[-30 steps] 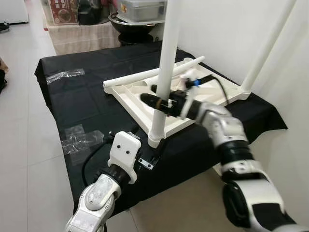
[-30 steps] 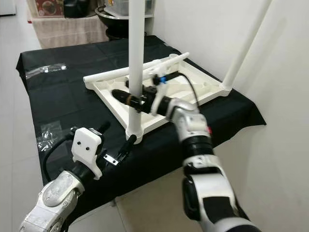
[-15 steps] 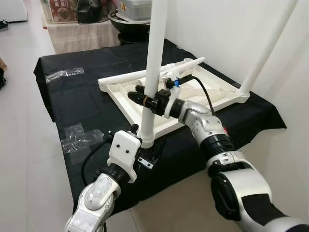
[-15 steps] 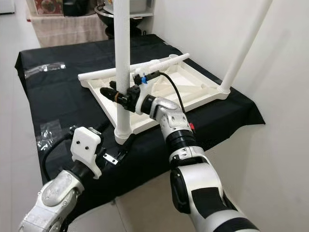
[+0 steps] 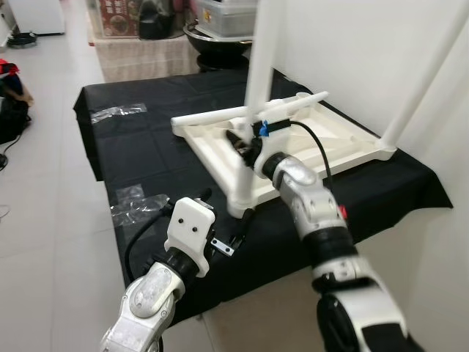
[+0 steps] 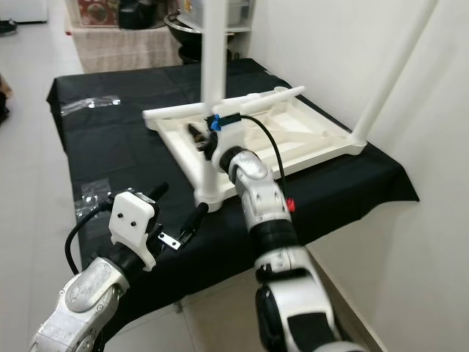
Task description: Building children table
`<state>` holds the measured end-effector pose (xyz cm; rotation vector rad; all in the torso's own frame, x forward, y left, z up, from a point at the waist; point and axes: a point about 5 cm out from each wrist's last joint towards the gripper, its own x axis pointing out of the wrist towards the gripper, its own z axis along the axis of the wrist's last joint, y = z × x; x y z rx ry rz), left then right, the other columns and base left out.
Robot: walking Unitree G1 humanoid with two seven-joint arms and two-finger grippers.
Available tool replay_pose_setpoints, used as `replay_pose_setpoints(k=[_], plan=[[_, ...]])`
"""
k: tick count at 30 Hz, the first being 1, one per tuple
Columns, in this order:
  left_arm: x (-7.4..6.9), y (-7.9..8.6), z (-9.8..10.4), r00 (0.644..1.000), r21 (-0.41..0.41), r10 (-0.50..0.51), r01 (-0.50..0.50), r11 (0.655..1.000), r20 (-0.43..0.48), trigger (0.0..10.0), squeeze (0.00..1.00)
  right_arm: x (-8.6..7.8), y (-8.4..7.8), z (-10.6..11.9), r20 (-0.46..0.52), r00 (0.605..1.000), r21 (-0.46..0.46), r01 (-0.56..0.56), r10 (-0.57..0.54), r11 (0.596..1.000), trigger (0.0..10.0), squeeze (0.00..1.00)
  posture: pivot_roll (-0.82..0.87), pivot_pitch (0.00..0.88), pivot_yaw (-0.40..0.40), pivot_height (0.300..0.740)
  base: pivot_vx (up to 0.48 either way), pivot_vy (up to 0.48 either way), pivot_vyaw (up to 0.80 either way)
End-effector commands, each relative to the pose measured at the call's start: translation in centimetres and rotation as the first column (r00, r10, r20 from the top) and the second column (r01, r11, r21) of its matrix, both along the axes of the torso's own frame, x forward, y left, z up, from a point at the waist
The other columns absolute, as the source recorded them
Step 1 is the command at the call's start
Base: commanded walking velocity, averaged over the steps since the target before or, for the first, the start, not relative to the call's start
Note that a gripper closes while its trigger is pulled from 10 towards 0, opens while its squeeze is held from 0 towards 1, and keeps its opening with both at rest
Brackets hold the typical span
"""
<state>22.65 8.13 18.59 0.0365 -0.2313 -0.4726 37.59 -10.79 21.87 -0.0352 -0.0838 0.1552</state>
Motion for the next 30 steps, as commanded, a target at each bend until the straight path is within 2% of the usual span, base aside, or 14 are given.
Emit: replay_pose_setpoints(k=[1, 7, 8, 12, 13, 17, 18, 19, 20, 23, 25, 27, 28, 30], plan=[[0.0, -0.2, -0.2, 1.000, 0.003, -0.009, 0.009, 1.000, -0.002, 10.0, 0.00, -0.6, -1.5, 1.0, 0.059, 0.986, -0.071, 0.159, -0.155, 0.985, 0.0, 0.00, 0.02, 0.023, -0.096, 0.740, 0.000, 0.000, 0.00], [0.1, -0.3, -0.1, 1.000, 0.000, -0.009, 0.009, 1.000, -0.002, 10.0, 0.00, -3.4, -2.0, 0.4, 0.081, 0.935, -0.029, 0.349, -0.346, 0.937, 0.0, 0.00, 0.02, 0.034, -0.092, 0.740, 0.000, 0.000, 0.00], [0.1, -0.2, -0.1, 1.000, 0.000, -0.007, 0.007, 1.000, -0.002, 10.0, 0.00, -3.7, -1.9, -0.2, 0.044, 0.933, -0.033, 0.357, -0.356, 0.933, 9.3, 0.00, 0.02, 0.033, -0.091, 0.740, 0.000, 0.000, 0.00], [0.1, -0.2, -0.1, 1.000, 0.001, -0.004, 0.004, 1.000, -0.002, 10.0, 0.00, -4.1, -1.6, -0.9, 0.007, 0.942, -0.005, 0.335, -0.335, 0.942, 10.0, 0.00, 0.01, 0.032, -0.094, 0.740, 0.000, 0.000, 0.00], [0.1, -0.1, -0.2, 1.000, 0.002, -0.004, 0.004, 1.000, -0.003, 10.0, 0.00, -4.1, -1.2, -0.5, 0.041, 0.958, 0.027, 0.283, -0.284, 0.959, 10.0, 1.00, 0.01, 0.036, -0.091, 0.740, 0.000, 0.000, 0.00], [0.1, -0.1, -0.2, 1.000, 0.002, -0.003, 0.003, 1.000, -0.004, 10.0, 0.00, -4.1, -0.9, 0.4, 0.097, 0.963, 0.060, 0.245, -0.250, 0.968, 10.0, 1.00, 0.01, 0.038, -0.089, 0.740, 0.000, 0.000, 0.00], [0.1, -0.1, -0.2, 1.000, 0.000, -0.003, 0.003, 1.000, -0.004, 10.0, 0.00, -3.8, -1.5, 0.8, 0.106, 0.960, 0.052, 0.256, -0.260, 0.965, 10.0, 0.84, 0.01, 0.038, -0.089, 0.740, 0.000, 0.000, 0.00], [0.1, -0.1, -0.2, 1.000, 0.000, -0.003, 0.003, 1.000, -0.004, 10.0, 0.00, -3.8, -1.5, 0.8, 0.106, 0.960, 0.052, 0.256, -0.260, 0.965, 10.0, 0.84, 0.01, 0.038, -0.089, 0.740, 0.000, 0.000, 0.00], [0.2, -0.1, -0.2, 1.000, 0.001, -0.002, 0.002, 1.000, -0.003, 10.0, 0.00, -3.4, -2.4, 1.1, 0.109, 0.953, 0.017, 0.283, -0.283, 0.959, 10.0, 0.00, 0.01, 0.040, -0.087, 0.740, 0.000, 0.000, 0.00], [0.3, -0.1, -0.1, 1.000, 0.000, 0.001, -0.001, 1.000, 0.000, 10.0, 0.00, -2.1, -2.6, 1.0, 0.058, 0.989, -0.050, 0.137, -0.134, 0.989, 10.0, 0.00, 0.01, 0.040, -0.090, 0.740, 0.000, 0.000, 0.00], [0.3, -0.1, -0.1, 1.000, 0.000, 0.001, -0.001, 1.000, 0.000, 10.0, 0.00, -1.8, -1.7, 0.0, -0.053, 0.993, 0.065, -0.101, 0.104, 0.993, 10.0, 0.00, 0.01, 0.040, -0.090, 0.740, 0.000, 0.000, 0.00], [0.3, -0.1, -0.1, 1.000, 0.000, -0.001, 0.001, 1.000, -0.001, 10.0, 0.00, -1.6, -1.8, -1.2, -0.125, 0.925, 0.069, -0.353, 0.359, 0.933, 10.0, 0.00, 0.02, 0.045, -0.089, 0.740, 0.000, 0.000, 0.00], [0.3, -0.1, -0.1, 1.000, 0.000, -0.001, 0.001, 1.000, -0.001, 10.0, 0.00, -1.6, -1.8, -1.2, -0.125, 0.925, 0.069, -0.353, 0.359, 0.933, 10.0, 0.00, 0.02, 0.045, -0.089, 0.740, 0.000, 0.000, 0.00], [0.2, -0.2, 0.0, 1.000, 0.000, -0.008, 0.008, 1.000, 0.002, 10.0, 0.00, -1.2, -2.3, -1.8, -0.160, 0.868, 0.073, -0.465, 0.471, 0.882, 10.0, 0.00, 0.03, 0.049, -0.083, 0.740, 0.000, 0.000, 0.00]])
